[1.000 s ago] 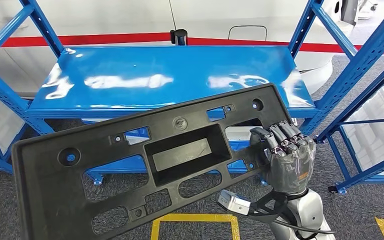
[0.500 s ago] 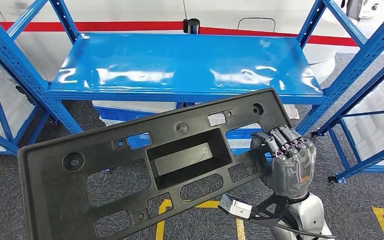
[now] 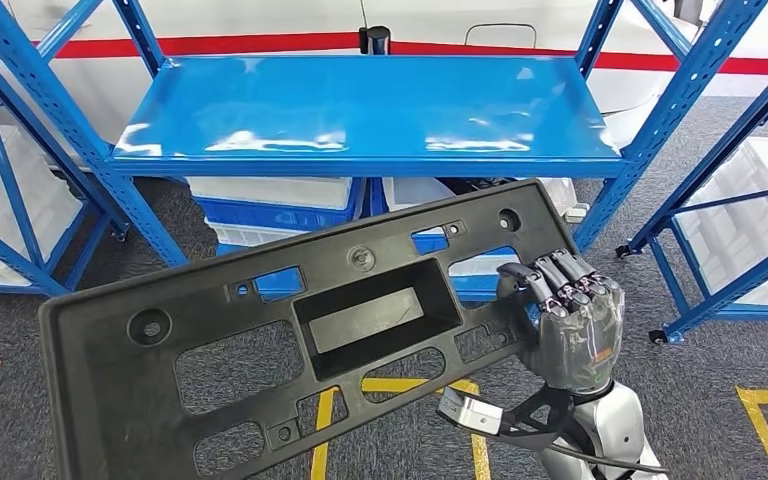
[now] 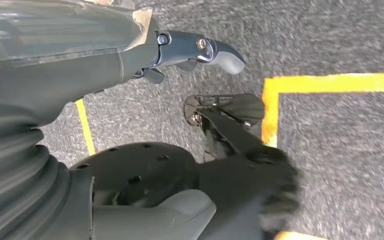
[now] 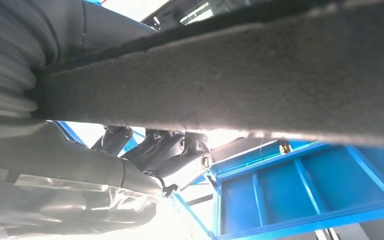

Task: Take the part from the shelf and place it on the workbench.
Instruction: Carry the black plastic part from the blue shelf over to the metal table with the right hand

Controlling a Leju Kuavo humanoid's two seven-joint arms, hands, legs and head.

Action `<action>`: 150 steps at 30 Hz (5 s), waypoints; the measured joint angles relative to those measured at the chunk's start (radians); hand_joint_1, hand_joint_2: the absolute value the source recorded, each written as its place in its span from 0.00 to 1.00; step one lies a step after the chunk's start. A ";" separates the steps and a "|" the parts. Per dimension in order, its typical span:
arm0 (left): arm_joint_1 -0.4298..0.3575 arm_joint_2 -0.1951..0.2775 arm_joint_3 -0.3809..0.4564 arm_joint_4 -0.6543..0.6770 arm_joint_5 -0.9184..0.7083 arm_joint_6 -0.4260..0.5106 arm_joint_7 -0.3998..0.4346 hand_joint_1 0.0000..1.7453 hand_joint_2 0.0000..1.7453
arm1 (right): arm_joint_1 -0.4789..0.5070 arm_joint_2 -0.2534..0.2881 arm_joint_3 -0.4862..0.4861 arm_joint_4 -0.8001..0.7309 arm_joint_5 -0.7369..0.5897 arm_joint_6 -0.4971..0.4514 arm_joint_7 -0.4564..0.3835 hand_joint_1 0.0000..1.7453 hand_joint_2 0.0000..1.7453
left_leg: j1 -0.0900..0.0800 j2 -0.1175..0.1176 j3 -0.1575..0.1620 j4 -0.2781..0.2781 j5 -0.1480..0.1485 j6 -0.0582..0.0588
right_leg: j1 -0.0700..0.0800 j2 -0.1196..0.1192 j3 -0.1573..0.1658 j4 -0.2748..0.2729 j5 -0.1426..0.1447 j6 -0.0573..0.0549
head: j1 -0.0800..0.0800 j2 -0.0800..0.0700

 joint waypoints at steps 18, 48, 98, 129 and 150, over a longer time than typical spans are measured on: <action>0.010 -0.017 0.028 0.002 0.034 0.061 -0.012 0.00 1.00 | -0.018 -0.021 0.026 0.021 -0.047 0.000 -0.019 1.00 1.00 | -0.023 0.003 -0.056 -0.165 0.131 0.051 | 0.010 0.009 0.117 0.003 -0.099 0.047 | 0.012 0.000; 0.024 -0.037 0.065 0.003 0.054 0.118 -0.015 0.00 1.00 | -0.049 -0.054 0.066 0.063 -0.098 0.002 -0.038 1.00 1.00 | -0.017 0.011 -0.038 -0.177 0.121 0.042 | -0.011 0.012 0.092 0.022 -0.081 0.082 | 0.020 0.000; 0.024 -0.042 0.094 0.005 0.073 0.109 -0.007 0.00 1.00 | 0.012 -0.097 0.027 0.076 -0.142 -0.005 -0.061 1.00 1.00 | -0.024 0.000 0.121 -0.185 -0.013 0.064 | 0.003 0.006 -0.058 0.023 0.048 0.050 | 0.017 0.000; 0.023 -0.023 0.095 0.006 0.065 0.100 -0.017 0.00 1.00 | 0.017 -0.088 -0.022 0.078 -0.221 -0.006 -0.111 1.00 1.00 | -0.025 0.001 0.113 -0.194 0.000 0.060 | 0.007 0.020 -0.049 0.025 0.030 0.038 | 0.022 0.000; 0.023 -0.015 0.096 0.006 0.039 0.219 -0.116 0.00 1.00 | 0.057 -0.090 -0.019 0.086 -0.153 -0.006 -0.045 1.00 1.00 | -0.024 0.004 -0.080 0.115 -0.094 0.027 | 0.004 0.045 0.043 -0.013 -0.026 -0.005 | 0.024 0.000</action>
